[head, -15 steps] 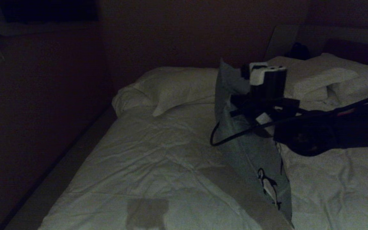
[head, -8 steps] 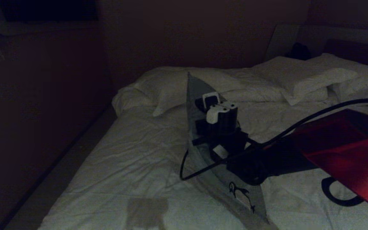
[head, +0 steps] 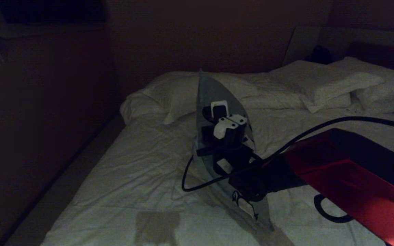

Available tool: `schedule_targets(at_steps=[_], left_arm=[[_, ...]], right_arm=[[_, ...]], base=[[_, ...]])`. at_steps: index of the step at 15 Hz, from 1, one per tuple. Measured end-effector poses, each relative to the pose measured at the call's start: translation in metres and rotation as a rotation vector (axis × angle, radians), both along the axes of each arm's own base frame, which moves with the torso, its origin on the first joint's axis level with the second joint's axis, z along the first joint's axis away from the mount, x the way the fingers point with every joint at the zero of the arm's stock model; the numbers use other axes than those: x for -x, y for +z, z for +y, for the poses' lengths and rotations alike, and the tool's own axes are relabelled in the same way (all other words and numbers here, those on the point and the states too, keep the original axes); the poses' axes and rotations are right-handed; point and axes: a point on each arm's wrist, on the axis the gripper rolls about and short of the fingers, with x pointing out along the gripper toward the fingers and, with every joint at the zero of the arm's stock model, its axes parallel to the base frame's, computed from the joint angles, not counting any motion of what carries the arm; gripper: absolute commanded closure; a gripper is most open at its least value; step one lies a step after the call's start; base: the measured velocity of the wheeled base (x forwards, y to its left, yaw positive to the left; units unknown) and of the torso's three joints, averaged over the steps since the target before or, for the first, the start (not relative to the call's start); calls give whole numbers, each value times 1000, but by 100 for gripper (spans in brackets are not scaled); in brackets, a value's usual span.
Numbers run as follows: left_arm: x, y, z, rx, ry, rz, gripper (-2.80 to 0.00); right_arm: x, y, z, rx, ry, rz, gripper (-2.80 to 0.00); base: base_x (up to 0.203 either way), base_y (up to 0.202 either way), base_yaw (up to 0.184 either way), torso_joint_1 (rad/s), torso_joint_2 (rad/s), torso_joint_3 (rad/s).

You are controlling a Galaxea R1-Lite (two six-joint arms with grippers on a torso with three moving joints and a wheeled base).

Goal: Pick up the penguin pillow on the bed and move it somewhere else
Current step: Place the pillow at the end of the bed

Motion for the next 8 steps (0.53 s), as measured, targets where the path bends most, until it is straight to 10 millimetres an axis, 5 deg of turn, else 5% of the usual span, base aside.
schedule_targets(at_steps=[5, 8], left_arm=[[0, 0, 0, 0, 0, 0, 0], [0, 0, 0, 0, 0, 0, 0]], right_arm=[[1, -6, 1, -4, 3, 16, -280], [18, 2, 4, -6, 33, 18, -280]], base=[[0, 0, 0, 0, 0, 0], [0, 0, 0, 0, 0, 0]])
